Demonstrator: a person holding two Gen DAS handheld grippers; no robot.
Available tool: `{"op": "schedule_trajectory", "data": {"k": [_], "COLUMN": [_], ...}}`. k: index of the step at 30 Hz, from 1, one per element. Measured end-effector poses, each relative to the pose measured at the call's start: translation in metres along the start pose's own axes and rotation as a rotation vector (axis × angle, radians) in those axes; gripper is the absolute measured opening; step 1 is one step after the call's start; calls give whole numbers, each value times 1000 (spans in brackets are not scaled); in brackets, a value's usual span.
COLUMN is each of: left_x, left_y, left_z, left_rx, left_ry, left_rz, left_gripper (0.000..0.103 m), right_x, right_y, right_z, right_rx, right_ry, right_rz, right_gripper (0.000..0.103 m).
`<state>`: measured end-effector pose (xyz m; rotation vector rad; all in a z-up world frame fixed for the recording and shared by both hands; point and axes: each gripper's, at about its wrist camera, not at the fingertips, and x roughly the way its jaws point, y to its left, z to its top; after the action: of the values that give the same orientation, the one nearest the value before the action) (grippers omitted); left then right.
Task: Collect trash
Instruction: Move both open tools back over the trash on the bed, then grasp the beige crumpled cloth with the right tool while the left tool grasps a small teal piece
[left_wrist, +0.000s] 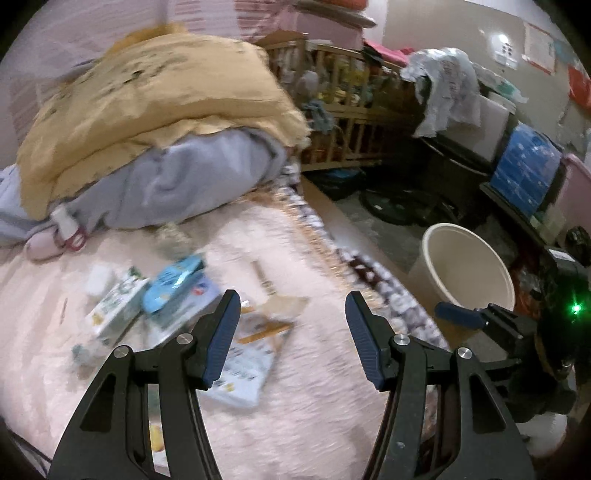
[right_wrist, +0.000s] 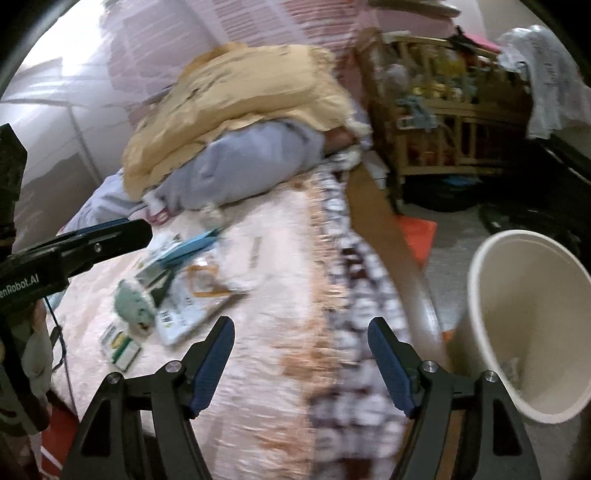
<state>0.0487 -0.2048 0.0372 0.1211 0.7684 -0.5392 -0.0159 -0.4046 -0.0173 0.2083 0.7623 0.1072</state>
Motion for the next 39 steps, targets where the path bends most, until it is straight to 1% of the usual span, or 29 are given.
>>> {"op": "schedule_trajectory", "data": {"k": [4, 7, 12, 16, 20, 23, 26, 30, 34, 39], "left_x": [-9, -15, -25, -33, -35, -33, -26, -12, 5, 27], "left_y": [38, 71, 114, 151, 192, 218, 232, 244, 253, 263], "left_z": [-15, -31, -55, -78, -98, -108, -111, -107, -96, -90], "left_rx": [-52, -121, -181, -215, -277, -340, -360, -384, -383, -372], "left_ry": [10, 23, 32, 41, 66, 76, 79, 87, 88, 117], "left_rz": [44, 68, 131, 194, 227, 230, 227, 212, 200, 190], "left_gripper": [58, 58, 58, 58, 58, 58, 58, 58, 58, 58], "right_x": [15, 31, 57, 74, 87, 95, 100, 109, 125, 159], "right_y": [28, 49, 74, 89, 99, 104, 109, 118, 134, 151], "right_z": [-1, -2, -4, -2, 3, 10, 20, 37, 57, 78], "right_rx": [-42, -81, -113, -135, -145, -157, -154, -144, -151, -164], "right_ry": [32, 65, 119, 148, 158, 163, 156, 150, 147, 188], "right_rz": [43, 62, 89, 91, 106, 106, 123, 159, 187, 201], "right_gripper": [73, 73, 74, 74, 76, 78, 78, 78, 78, 78]}}
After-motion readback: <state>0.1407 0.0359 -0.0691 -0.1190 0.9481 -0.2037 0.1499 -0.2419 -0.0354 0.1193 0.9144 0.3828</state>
